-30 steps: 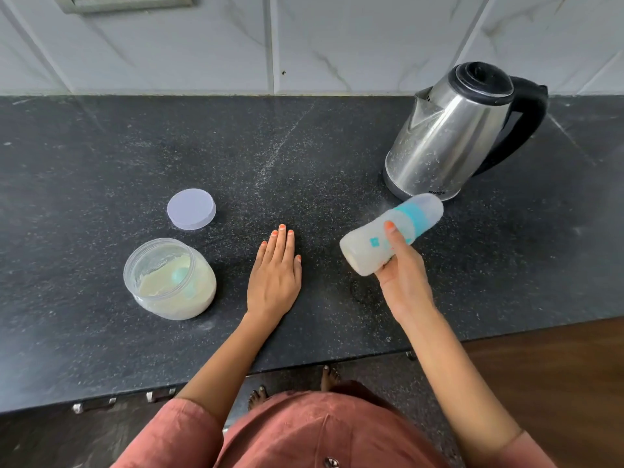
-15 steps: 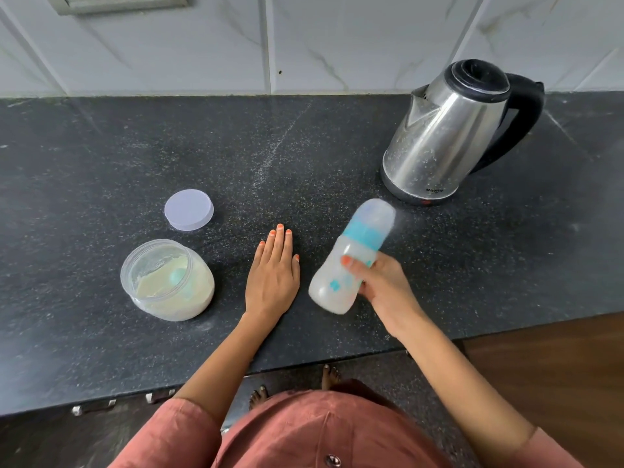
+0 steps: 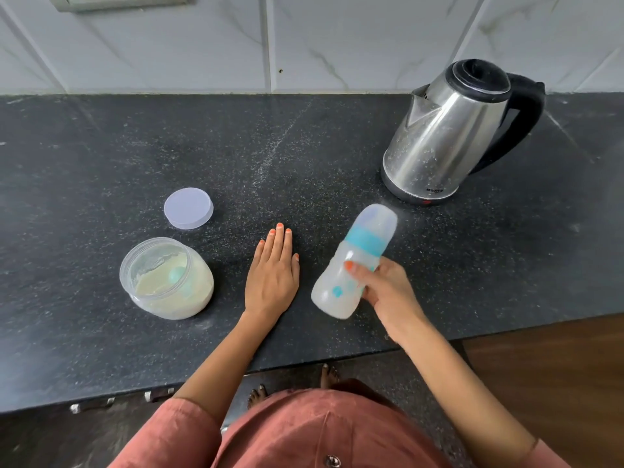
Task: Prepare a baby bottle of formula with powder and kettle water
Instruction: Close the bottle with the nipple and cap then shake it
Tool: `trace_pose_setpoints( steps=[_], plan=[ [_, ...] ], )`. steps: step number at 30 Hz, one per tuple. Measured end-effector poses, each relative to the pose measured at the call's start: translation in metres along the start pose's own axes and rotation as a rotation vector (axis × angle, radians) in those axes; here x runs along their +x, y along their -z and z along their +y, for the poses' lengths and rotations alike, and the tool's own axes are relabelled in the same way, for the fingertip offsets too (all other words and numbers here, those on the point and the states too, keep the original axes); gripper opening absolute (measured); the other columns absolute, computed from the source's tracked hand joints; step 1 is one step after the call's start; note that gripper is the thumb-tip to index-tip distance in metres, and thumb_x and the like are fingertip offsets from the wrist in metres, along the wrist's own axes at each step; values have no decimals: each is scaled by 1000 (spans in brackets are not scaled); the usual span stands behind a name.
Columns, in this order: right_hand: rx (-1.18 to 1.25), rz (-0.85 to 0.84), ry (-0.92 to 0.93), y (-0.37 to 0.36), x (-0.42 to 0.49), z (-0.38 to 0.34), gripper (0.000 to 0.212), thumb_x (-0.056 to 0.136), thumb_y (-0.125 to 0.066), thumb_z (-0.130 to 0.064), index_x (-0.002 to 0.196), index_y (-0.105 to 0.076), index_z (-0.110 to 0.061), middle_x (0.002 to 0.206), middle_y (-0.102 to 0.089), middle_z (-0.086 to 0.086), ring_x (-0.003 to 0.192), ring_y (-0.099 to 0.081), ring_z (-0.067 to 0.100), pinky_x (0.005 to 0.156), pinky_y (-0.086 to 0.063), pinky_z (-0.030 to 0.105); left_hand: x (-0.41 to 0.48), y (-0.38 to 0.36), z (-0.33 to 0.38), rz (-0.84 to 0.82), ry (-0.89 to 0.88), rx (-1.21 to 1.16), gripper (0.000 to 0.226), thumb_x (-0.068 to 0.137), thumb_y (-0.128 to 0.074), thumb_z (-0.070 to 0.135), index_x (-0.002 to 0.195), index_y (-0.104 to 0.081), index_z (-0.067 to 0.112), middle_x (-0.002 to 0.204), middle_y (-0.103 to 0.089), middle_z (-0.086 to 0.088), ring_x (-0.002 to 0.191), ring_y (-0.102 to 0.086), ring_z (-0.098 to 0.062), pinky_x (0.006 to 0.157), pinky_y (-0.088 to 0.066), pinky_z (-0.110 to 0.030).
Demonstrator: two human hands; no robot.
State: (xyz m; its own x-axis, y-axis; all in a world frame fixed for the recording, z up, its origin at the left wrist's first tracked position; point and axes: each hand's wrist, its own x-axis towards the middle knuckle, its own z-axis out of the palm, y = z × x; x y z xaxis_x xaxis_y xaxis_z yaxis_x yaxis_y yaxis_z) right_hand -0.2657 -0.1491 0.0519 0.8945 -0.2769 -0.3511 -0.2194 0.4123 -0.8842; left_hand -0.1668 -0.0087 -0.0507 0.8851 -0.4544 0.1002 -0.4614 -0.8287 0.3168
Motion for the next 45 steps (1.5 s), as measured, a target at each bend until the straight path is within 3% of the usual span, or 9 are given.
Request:
trace_pose_setpoints(
  steps=[4, 9, 15, 20, 25, 31, 36, 42, 45],
  plan=[
    [345, 192, 91, 2, 16, -9, 15, 79, -61, -13, 93, -62, -17, 86, -72, -6, 81, -67, 6, 74, -56, 25, -1, -1, 1, -7, 2, 4, 50, 101, -26, 25, 146, -16, 6, 156, -13, -10, 144, -11, -22, 116, -2, -32],
    [-182, -78, -2, -1, -5, 2, 21, 53, -74, -21, 74, -73, -21, 77, -74, -6, 77, -68, 8, 70, -56, 22, -2, 1, -1, 4, 5, 10, 50, 100, -26, 25, 146, -16, 7, 156, -14, -10, 144, -11, -22, 115, 0, -30],
    [419, 215, 84, 2, 16, -9, 13, 84, -58, -15, 96, -62, -19, 92, -71, -5, 86, -66, 8, 77, -56, 27, -3, -1, 0, -6, -1, 14, 51, 101, -24, 26, 147, -13, 7, 156, -11, -9, 145, -9, -21, 116, 1, -30],
    [-124, 28, -44, -4, -5, 10, 15, 65, -71, -16, 80, -68, -18, 75, -73, -7, 79, -67, 10, 75, -54, 30, -1, 0, -1, 2, 5, 15, 51, 101, -25, 26, 147, -14, 8, 156, -12, -9, 145, -9, -21, 115, 1, -30],
    [342, 200, 124, 2, 14, -8, 27, 67, -66, -22, 94, -63, -20, 84, -74, -9, 83, -68, 6, 73, -56, 23, 0, -1, 0, 1, -5, 11, 51, 101, -25, 26, 147, -15, 7, 156, -12, -9, 145, -10, -21, 115, 1, -30],
    [-161, -8, -10, -2, -5, 7, 31, 48, -76, -31, 77, -72, -21, 80, -74, -5, 82, -68, 11, 79, -54, 31, -1, 0, -1, 5, 1, 10, 50, 100, -28, 24, 146, -18, 7, 155, -16, -10, 144, -13, -22, 116, -3, -31],
    [351, 249, 106, 4, 16, -5, 22, 77, -64, -19, 99, -63, -19, 93, -72, -6, 88, -67, 7, 74, -56, 24, -1, 0, 0, 3, -3, 11, 50, 101, -27, 25, 146, -17, 6, 156, -15, -10, 144, -12, -22, 116, -2, -31],
    [-165, 19, -18, 4, -6, 11, 24, 55, -75, -24, 78, -72, -22, 79, -74, -7, 79, -67, 7, 71, -56, 22, -2, -1, -2, 0, 1, 23, 51, 101, -24, 27, 147, -14, 8, 156, -11, -9, 145, -9, -21, 115, 1, -30],
    [98, 116, 38, 9, 4, 0, 30, 60, -73, -26, 88, -69, -18, 86, -74, -5, 84, -68, 8, 70, -56, 23, 1, 0, 1, -4, -7, 14, 51, 101, -25, 26, 147, -15, 7, 156, -13, -10, 145, -10, -22, 116, 0, -30]
  ],
)
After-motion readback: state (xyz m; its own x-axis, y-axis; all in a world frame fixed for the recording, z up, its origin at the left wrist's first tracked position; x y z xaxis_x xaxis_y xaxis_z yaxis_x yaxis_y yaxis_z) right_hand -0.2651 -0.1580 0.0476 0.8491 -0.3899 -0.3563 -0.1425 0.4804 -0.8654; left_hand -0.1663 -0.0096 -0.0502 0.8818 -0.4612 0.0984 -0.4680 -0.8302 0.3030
